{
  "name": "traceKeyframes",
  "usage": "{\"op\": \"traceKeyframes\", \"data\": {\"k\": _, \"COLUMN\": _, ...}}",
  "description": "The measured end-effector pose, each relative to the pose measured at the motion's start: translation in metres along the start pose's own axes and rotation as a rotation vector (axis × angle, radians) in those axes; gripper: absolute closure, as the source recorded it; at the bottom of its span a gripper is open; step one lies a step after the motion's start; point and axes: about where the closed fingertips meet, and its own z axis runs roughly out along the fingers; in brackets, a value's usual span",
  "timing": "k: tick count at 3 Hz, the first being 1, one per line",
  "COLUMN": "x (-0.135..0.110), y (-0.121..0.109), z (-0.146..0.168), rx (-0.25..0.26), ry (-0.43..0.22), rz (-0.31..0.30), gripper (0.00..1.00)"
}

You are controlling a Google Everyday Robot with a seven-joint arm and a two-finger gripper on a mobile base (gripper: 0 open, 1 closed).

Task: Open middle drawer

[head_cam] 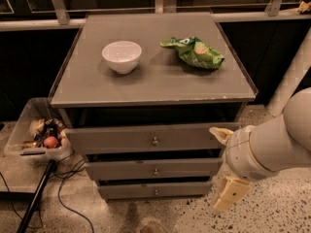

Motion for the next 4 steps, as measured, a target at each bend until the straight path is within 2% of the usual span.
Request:
{"op": "traceKeyframes", "data": {"k": 1, "x": 0.002, "y": 0.005, "z": 0.034, "rx": -0.037, "ry": 0.018, "rz": -0.026, "gripper": 0.0}}
{"op": "traceKeyframes", "data": {"k": 2, "x": 0.012, "y": 0.001, "z": 0.069, "rx": -0.063, "ry": 0.019, "rz": -0.02, "gripper": 0.0}}
{"op": "traceKeyframes", "data": {"k": 3, "x": 0.032, "y": -0.012, "z": 0.099, "rx": -0.066, "ry": 0.006, "rz": 0.016, "gripper": 0.0}}
{"op": "traceKeyframes", "data": {"k": 4, "x": 0.055, "y": -0.03, "z": 0.123, "rx": -0.037, "ry": -0.069, "rz": 0.076, "gripper": 0.0}}
